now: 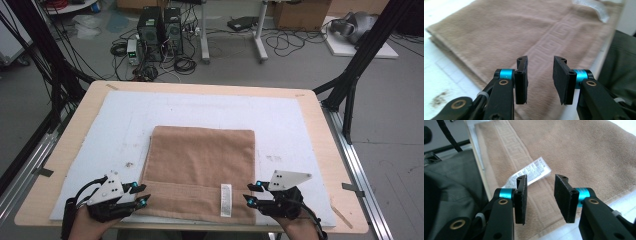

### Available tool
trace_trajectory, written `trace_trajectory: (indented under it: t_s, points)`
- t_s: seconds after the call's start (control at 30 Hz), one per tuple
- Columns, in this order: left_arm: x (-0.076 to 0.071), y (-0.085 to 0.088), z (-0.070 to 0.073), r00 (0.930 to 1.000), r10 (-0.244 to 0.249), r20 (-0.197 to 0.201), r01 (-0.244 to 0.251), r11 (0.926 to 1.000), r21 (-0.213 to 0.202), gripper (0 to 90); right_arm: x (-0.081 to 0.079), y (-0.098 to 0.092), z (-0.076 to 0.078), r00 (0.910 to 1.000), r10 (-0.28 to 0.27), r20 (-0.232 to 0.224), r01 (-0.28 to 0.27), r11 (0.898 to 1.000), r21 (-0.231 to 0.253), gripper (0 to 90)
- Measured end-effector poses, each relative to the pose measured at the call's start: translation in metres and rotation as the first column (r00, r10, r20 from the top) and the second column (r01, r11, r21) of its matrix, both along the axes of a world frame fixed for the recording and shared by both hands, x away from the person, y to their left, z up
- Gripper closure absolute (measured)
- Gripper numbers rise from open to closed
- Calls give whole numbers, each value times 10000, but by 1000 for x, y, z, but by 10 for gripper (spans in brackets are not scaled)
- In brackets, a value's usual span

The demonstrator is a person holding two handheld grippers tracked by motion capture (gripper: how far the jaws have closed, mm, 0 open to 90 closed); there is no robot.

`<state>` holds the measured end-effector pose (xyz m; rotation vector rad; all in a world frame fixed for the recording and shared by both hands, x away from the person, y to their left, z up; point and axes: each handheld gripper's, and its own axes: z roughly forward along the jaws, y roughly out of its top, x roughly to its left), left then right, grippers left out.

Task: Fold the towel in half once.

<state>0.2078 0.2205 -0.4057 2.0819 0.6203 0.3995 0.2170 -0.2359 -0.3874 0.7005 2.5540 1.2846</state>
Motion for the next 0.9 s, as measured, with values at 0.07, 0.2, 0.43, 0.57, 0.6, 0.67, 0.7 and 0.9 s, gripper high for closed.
trace_trajectory:
  t_s: [0.07,0.2,0.43,0.57,0.6,0.67,0.7,0.9]
  points:
    - [7,0,-4,9999,126,24,-126,9999,-25,632,4,0,-2,9999,-82,60,83,9999,-69,581]
    - [19,-3,-9,9995,306,60,-305,9995,-40,613,17,-3,-7,9989,-457,121,458,9989,-66,523]
    - [36,-6,-14,9988,487,44,-487,9988,-40,597,36,-1,-12,9978,-654,81,654,9979,13,476]
    - [42,-5,-15,9980,633,6,-633,9980,-81,586,43,2,-15,9979,-643,68,643,9979,-87,463]
    - [43,-5,-15,9978,660,-2,-660,9978,-55,584,45,3,-16,9980,-636,64,636,9979,-75,460]
    - [46,-3,-17,9973,731,-13,-731,9973,-25,583,46,4,-17,9979,-649,69,650,9978,-134,457]
    - [47,-2,-17,9970,768,-41,-768,9970,-53,583,47,4,-17,9979,-646,108,647,9978,-151,456]
    - [56,4,-16,9947,1030,-64,-1031,9945,-189,585,51,3,-17,9980,-635,80,636,9978,-189,447]
